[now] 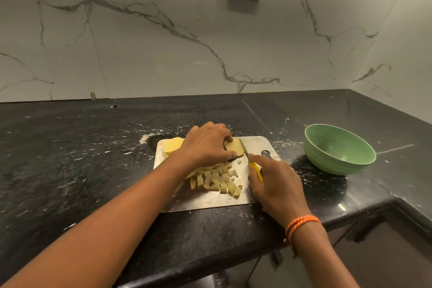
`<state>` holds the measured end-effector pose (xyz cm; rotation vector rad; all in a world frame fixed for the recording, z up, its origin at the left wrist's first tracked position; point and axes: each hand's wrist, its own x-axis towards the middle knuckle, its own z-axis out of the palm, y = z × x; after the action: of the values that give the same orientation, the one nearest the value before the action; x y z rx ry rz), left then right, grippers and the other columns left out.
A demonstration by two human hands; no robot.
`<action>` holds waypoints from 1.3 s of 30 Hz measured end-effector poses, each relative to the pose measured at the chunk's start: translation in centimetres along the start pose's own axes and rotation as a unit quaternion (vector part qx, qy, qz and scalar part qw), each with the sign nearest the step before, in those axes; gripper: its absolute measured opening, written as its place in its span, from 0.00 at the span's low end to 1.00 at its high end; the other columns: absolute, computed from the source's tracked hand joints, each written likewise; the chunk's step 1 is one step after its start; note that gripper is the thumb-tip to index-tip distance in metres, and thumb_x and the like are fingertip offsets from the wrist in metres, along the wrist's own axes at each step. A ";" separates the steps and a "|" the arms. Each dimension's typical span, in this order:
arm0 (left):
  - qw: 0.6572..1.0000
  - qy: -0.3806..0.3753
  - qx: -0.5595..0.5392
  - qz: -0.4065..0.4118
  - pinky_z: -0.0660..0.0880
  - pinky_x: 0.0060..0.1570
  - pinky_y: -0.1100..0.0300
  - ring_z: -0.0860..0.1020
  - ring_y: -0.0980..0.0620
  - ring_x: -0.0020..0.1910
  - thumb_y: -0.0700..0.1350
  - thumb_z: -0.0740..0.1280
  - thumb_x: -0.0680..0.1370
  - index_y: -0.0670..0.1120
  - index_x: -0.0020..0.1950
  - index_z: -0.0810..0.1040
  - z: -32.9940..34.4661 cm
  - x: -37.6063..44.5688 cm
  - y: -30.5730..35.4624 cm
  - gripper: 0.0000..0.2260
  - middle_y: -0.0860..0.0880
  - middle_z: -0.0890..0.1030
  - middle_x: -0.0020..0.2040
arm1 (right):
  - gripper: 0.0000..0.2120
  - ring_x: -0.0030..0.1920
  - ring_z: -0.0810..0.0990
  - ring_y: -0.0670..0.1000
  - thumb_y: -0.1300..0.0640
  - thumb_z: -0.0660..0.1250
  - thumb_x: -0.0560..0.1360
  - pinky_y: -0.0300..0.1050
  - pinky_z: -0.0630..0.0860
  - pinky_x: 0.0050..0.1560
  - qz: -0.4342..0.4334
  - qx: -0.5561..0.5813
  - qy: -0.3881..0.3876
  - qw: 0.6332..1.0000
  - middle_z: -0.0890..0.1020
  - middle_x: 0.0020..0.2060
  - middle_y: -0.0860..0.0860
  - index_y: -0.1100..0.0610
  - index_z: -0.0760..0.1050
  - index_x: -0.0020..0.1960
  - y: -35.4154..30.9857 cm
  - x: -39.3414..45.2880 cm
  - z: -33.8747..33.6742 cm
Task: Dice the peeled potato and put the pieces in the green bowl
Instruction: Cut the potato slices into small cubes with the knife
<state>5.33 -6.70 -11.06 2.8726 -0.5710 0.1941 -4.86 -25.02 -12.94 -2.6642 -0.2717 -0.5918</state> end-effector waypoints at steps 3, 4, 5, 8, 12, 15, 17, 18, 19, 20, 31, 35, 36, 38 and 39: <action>1.000 0.001 0.002 -0.003 0.72 0.63 0.47 0.74 0.51 0.66 0.66 0.69 0.78 0.56 0.69 0.79 0.1 0.0 0.0 0.23 0.56 0.77 0.69 | 0.17 0.40 0.82 0.55 0.49 0.67 0.78 0.53 0.79 0.41 -0.001 0.012 0.016 1.000 0.83 0.36 0.49 0.46 0.77 0.66 0.4 -2.0 -0.6; 1.000 0.001 0.008 -0.006 0.73 0.63 0.47 0.74 0.51 0.67 0.65 0.69 0.79 0.56 0.70 0.78 0.2 0.0 0.0 0.23 0.55 0.77 0.69 | 0.17 0.39 0.82 0.54 0.49 0.67 0.78 0.51 0.79 0.40 0.004 0.014 0.015 1.000 0.83 0.35 0.49 0.45 0.77 0.67 0.5 -2.6 -0.7; 1.000 0.000 0.012 -0.008 0.73 0.63 0.46 0.74 0.51 0.67 0.65 0.68 0.79 0.56 0.70 0.78 0.2 0.0 0.0 0.23 0.55 0.77 0.69 | 0.18 0.38 0.81 0.53 0.48 0.67 0.78 0.50 0.77 0.40 0.010 0.016 0.014 1.000 0.81 0.34 0.48 0.44 0.77 0.68 0.6 -3.1 -0.9; 1.000 -0.004 0.000 -0.009 0.71 0.64 0.47 0.74 0.51 0.68 0.65 0.68 0.79 0.56 0.71 0.77 0.1 0.0 -0.2 0.24 0.56 0.76 0.70 | 0.17 0.34 0.73 0.48 0.49 0.69 0.78 0.44 0.70 0.37 0.019 0.039 0.034 0.998 0.70 0.32 0.41 0.43 0.78 0.67 0.5 -3.9 -1.1; 1.000 0.000 -0.006 -0.009 0.71 0.65 0.46 0.75 0.51 0.69 0.66 0.69 0.78 0.56 0.72 0.78 0.0 -0.2 -0.3 0.25 0.56 0.77 0.71 | 0.18 0.30 0.68 0.46 0.53 0.69 0.78 0.43 0.67 0.34 0.022 0.053 0.103 0.993 0.72 0.28 0.44 0.47 0.78 0.68 -0.1 -2.5 -0.7; 1.000 0.015 -0.012 -0.017 0.72 0.63 0.48 0.76 0.51 0.67 0.66 0.70 0.78 0.55 0.69 0.79 -0.1 -0.2 -0.2 0.24 0.55 0.79 0.69 | 0.18 0.35 0.81 0.56 0.53 0.68 0.78 0.49 0.76 0.35 0.009 0.023 0.084 0.996 0.85 0.36 0.53 0.48 0.78 0.67 -0.5 0.0 0.1; 0.999 0.022 -0.024 -0.024 0.72 0.61 0.49 0.78 0.51 0.64 0.66 0.72 0.77 0.55 0.66 0.80 -0.2 -0.2 -0.2 0.22 0.55 0.81 0.66 | 0.17 0.41 0.82 0.60 0.53 0.67 0.78 0.53 0.78 0.38 0.004 0.012 0.064 0.998 0.85 0.38 0.54 0.47 0.78 0.66 -0.7 1.3 0.6; 0.999 0.024 -0.028 -0.026 0.73 0.60 0.49 0.78 0.51 0.64 0.66 0.72 0.77 0.55 0.66 0.81 -0.2 -0.2 -0.2 0.22 0.55 0.82 0.65 | 0.16 0.42 0.82 0.60 0.52 0.66 0.78 0.54 0.78 0.39 0.001 0.009 0.055 0.998 0.85 0.39 0.54 0.46 0.78 0.65 -0.8 1.7 0.8; 0.999 0.025 -0.030 -0.028 0.73 0.60 0.49 0.78 0.51 0.63 0.66 0.72 0.77 0.55 0.65 0.81 -0.2 -0.2 -0.2 0.22 0.55 0.82 0.65 | 0.16 0.43 0.82 0.60 0.52 0.65 0.78 0.55 0.79 0.40 -0.001 0.007 0.048 0.999 0.85 0.40 0.54 0.46 0.78 0.65 -0.8 2.0 0.9; 0.999 0.025 -0.032 -0.030 0.73 0.60 0.49 0.78 0.51 0.63 0.65 0.72 0.77 0.55 0.65 0.81 -0.2 -0.3 -0.2 0.22 0.55 0.82 0.64 | 0.16 0.45 0.82 0.61 0.52 0.65 0.78 0.55 0.79 0.41 -0.001 0.004 0.041 0.999 0.85 0.41 0.55 0.47 0.78 0.65 -0.7 2.1 1.1; 0.998 0.038 -0.018 -0.035 0.73 0.62 0.48 0.76 0.52 0.63 0.66 0.72 0.77 0.54 0.63 0.82 0.1 -0.2 0.1 0.22 0.55 0.81 0.63 | 0.15 0.43 0.83 0.57 0.50 0.63 0.79 0.55 0.80 0.41 0.004 -0.014 -0.003 1.000 0.85 0.42 0.52 0.51 0.77 0.63 -0.5 -0.2 0.4; 0.998 0.041 -0.022 -0.037 0.72 0.60 0.50 0.76 0.52 0.60 0.66 0.73 0.76 0.54 0.62 0.83 0.2 -0.1 0.0 0.21 0.55 0.81 0.62 | 0.16 0.43 0.83 0.55 0.49 0.66 0.78 0.53 0.79 0.41 0.005 -0.005 0.022 1.000 0.86 0.40 0.50 0.47 0.78 0.65 -0.1 -2.8 -0.5; 0.998 0.041 -0.023 -0.036 0.72 0.60 0.50 0.76 0.53 0.60 0.66 0.73 0.76 0.54 0.62 0.83 0.1 -0.1 0.0 0.21 0.55 0.81 0.62 | 0.17 0.42 0.83 0.54 0.48 0.66 0.79 0.52 0.79 0.41 0.014 0.000 0.018 1.000 0.85 0.40 0.49 0.45 0.77 0.67 0.0 -3.2 -0.8; 0.999 0.036 -0.024 -0.033 0.72 0.60 0.50 0.76 0.53 0.60 0.66 0.72 0.77 0.55 0.63 0.83 -0.1 -0.1 0.0 0.21 0.55 0.81 0.62 | 0.18 0.40 0.81 0.51 0.46 0.66 0.79 0.49 0.76 0.40 0.034 0.015 0.008 0.999 0.82 0.36 0.46 0.41 0.76 0.69 0.2 -3.5 -1.3; 0.999 0.029 -0.024 -0.030 0.72 0.60 0.49 0.76 0.53 0.60 0.66 0.72 0.77 0.55 0.63 0.82 -0.2 -0.1 0.0 0.21 0.55 0.80 0.63 | 0.18 0.38 0.79 0.49 0.46 0.67 0.79 0.47 0.75 0.38 0.040 0.023 0.011 0.999 0.78 0.34 0.44 0.41 0.77 0.68 0.1 -3.4 -1.5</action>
<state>5.25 -6.61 -10.87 2.8224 -0.4708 0.2502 -8.41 -26.09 -13.26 -2.6096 -0.1700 -0.5819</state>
